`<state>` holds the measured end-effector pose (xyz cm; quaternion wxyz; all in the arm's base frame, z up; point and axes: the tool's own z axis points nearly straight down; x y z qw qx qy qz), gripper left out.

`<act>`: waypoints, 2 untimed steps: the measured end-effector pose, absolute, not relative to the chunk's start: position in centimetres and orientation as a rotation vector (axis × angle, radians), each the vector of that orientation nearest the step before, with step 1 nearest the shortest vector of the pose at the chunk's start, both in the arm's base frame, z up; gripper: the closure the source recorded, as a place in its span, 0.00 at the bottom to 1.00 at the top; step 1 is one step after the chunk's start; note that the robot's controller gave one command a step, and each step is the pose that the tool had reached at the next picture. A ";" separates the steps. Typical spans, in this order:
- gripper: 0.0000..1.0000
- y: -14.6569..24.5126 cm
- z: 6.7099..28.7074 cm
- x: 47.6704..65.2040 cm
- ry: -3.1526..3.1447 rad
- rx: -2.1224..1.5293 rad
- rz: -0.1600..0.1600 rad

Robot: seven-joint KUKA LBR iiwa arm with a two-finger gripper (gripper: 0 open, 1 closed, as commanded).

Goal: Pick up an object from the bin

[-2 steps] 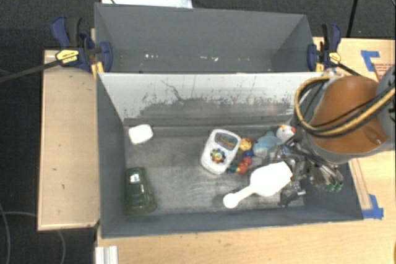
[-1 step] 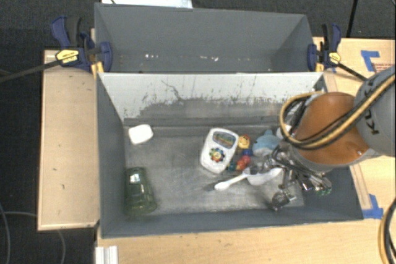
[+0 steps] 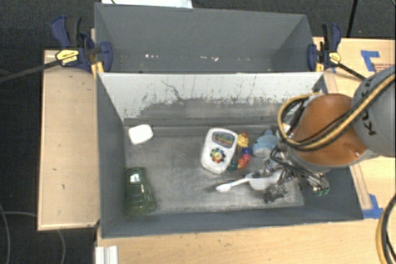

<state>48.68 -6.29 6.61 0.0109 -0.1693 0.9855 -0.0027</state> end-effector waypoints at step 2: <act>1.00 -6.2 7.0 48.4 3.083 -0.529 -0.004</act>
Offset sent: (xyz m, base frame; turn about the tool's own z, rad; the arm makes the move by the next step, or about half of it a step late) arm 0.0001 0.0000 0.0429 0.0001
